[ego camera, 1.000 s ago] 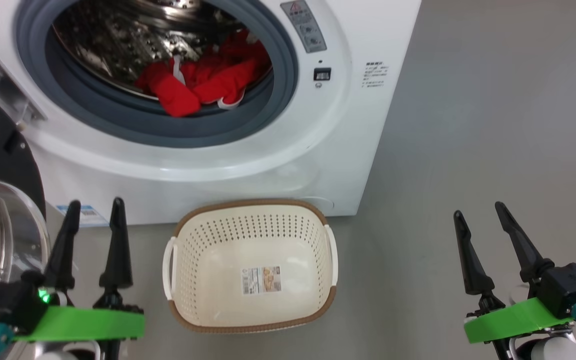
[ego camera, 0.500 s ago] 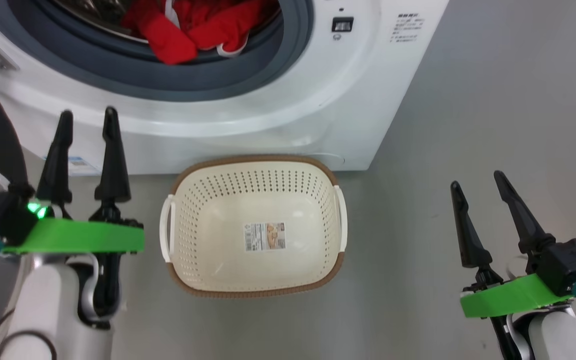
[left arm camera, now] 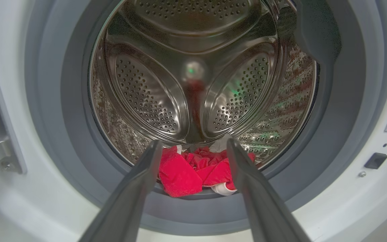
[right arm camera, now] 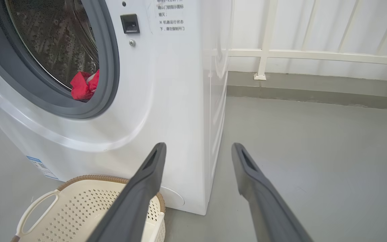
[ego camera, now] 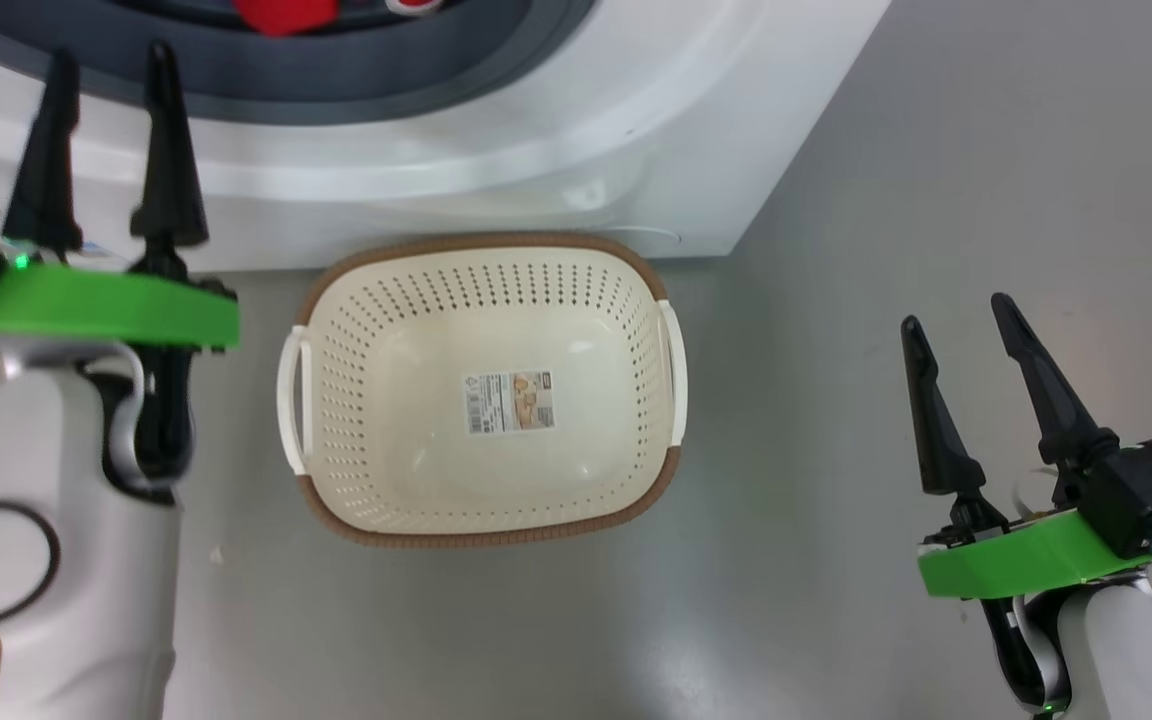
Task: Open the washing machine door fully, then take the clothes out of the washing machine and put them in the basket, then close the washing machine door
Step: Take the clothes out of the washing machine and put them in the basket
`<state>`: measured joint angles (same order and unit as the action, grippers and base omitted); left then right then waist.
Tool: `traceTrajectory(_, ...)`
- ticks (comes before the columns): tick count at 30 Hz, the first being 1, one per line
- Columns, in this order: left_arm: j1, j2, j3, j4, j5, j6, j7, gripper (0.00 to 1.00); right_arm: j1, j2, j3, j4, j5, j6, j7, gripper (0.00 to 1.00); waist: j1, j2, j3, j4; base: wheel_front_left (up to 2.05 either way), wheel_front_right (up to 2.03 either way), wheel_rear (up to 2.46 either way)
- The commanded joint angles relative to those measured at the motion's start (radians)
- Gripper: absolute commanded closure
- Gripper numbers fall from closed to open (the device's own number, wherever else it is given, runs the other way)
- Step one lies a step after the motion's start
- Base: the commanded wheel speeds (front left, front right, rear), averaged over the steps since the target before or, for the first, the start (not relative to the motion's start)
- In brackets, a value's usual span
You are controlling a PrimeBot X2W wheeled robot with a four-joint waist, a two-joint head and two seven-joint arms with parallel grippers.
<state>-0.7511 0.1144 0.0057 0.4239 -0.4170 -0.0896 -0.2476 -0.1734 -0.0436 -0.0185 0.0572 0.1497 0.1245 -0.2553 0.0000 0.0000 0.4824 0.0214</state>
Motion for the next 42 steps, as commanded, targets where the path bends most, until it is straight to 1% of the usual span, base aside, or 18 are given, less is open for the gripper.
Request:
traceTrajectory(1, -0.037, 0.043, 0.024, -0.005, -0.007, 0.003, 0.001, 0.0, -0.018, -0.007, 0.027, -0.028, -0.017, 0.006, -0.006, 0.0, 0.0, 0.0, 0.041, -0.012, 0.0, 0.0, 0.0)
traceTrajectory(12, -0.26, 0.053, -0.009, 0.185, -0.011, -0.018, -0.007, 0.0, -0.046, -0.007, 0.017, -0.042, -0.038, 0.006, -0.006, 0.0, 0.0, 0.0, 0.118, 0.0, 0.0, 0.0, 0.0)
traceTrajectory(17, -0.348, 0.069, -0.022, 0.277, -0.001, -0.024, -0.01, 0.0, -0.063, -0.007, 0.012, -0.05, -0.045, 0.006, -0.006, 0.0, 0.0, 0.0, 0.145, -0.009, 0.0, 0.0, 0.0)
traceTrajectory(30, -0.552, 0.076, -0.05, 0.465, -0.001, -0.032, -0.007, 0.0, -0.091, -0.007, 0.005, -0.067, -0.047, 0.006, -0.006, 0.0, 0.0, 0.0, 0.227, -0.034, 0.0, 0.0, 0.0)
traceTrajectory(34, -0.615, 0.079, -0.07, 0.539, 0.007, -0.033, 0.015, 0.0, -0.094, -0.007, 0.0, -0.069, -0.044, 0.006, -0.006, 0.0, 0.0, 0.0, 0.236, -0.042, 0.0, 0.0, 0.0)
traceTrajectory(38, -0.675, 0.08, -0.088, 0.613, 0.019, -0.018, 0.049, 0.0, -0.092, -0.007, -0.006, -0.07, -0.038, 0.006, -0.006, 0.0, 0.0, 0.0, 0.243, -0.051, 0.0, 0.0, 0.0)
traceTrajectory(42, -0.719, 0.091, -0.131, 0.685, 0.057, -0.003, 0.1, 0.0, -0.091, -0.007, 0.006, -0.066, -0.029, 0.006, -0.006, 0.0, 0.0, 0.0, 0.245, -0.065, 0.0, 0.0, 0.0)
